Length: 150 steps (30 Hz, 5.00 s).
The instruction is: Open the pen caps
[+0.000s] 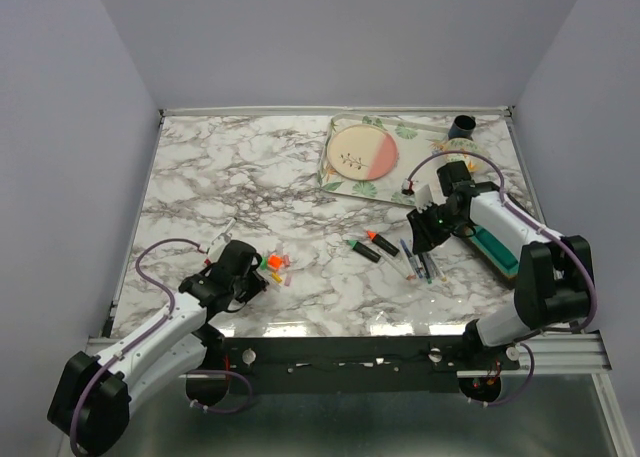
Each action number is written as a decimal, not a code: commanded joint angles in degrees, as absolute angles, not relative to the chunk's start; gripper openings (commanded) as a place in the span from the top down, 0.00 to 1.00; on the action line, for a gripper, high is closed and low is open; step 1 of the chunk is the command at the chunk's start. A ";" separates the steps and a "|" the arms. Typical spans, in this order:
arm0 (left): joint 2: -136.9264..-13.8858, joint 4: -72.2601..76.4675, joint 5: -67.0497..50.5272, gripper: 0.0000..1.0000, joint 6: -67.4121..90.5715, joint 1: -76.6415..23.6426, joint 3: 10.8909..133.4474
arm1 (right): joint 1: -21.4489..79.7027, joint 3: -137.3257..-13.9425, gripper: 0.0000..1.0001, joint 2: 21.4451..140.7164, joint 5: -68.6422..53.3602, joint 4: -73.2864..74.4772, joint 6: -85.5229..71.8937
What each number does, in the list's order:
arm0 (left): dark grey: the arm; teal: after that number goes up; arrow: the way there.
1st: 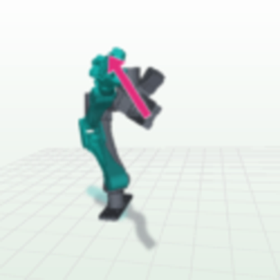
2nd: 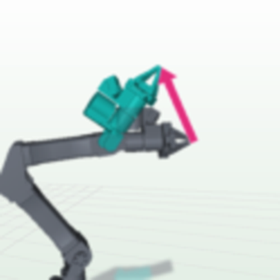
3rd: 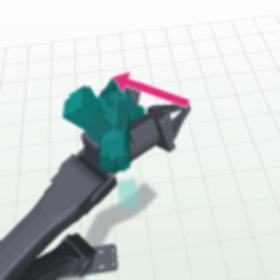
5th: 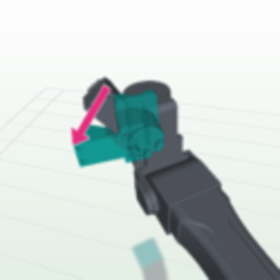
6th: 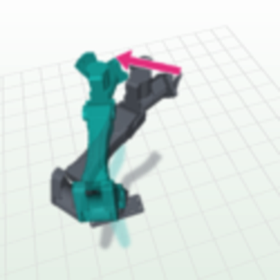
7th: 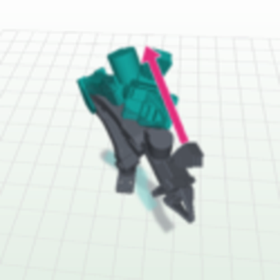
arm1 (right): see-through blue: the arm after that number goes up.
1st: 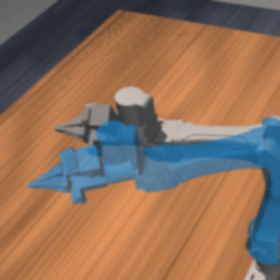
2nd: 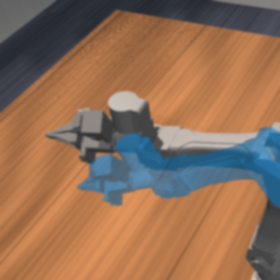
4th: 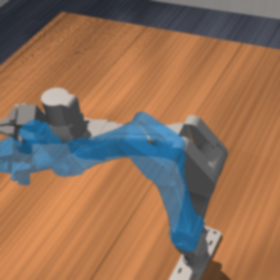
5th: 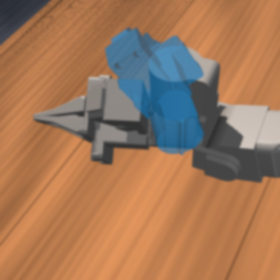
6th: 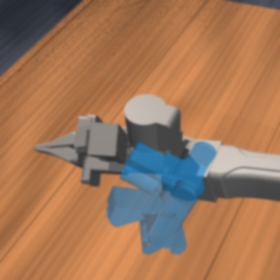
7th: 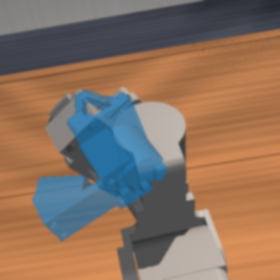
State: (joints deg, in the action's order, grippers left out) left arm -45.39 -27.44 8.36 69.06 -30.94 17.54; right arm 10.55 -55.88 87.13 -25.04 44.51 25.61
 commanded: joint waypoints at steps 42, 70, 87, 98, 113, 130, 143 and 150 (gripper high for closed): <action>-94.55 -35.50 12.03 0.44 24.79 -5.53 65.82 | 10.72 -57.83 0.59 77.96 -32.69 47.37 28.48; -107.75 -47.46 12.83 0.62 9.05 -8.17 74.79 | 10.72 -57.66 0.59 78.31 -33.49 47.64 28.74; -113.37 -47.90 15.38 0.82 6.94 -3.70 81.29 | 10.63 -57.66 0.59 78.40 -34.54 47.99 29.18; -106.36 -41.32 0.37 1.00 10.72 -1.49 81.75 | 10.72 -57.92 0.59 78.05 -36.38 48.60 30.84; -84.81 4.35 -42.71 1.00 41.29 -25.97 51.52 | 15.20 -51.61 0.54 63.03 -56.77 48.88 49.39; -87.10 33.57 -11.69 1.00 52.29 -48.07 47.99 | 15.29 -50.10 0.43 68.03 -63.64 28.49 14.08; -86.66 36.65 -8.88 1.00 52.65 -50.80 49.04 | 14.94 -47.55 0.47 66.27 -49.76 19.42 0.53; -84.64 33.06 -5.90 1.00 51.24 -51.06 49.75 | 15.03 -48.43 0.50 65.83 -49.30 21.08 3.51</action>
State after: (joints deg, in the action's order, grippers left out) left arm -88.07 32.42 -8.62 51.92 -50.02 47.99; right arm 15.18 -48.58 66.81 -53.21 21.85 1.72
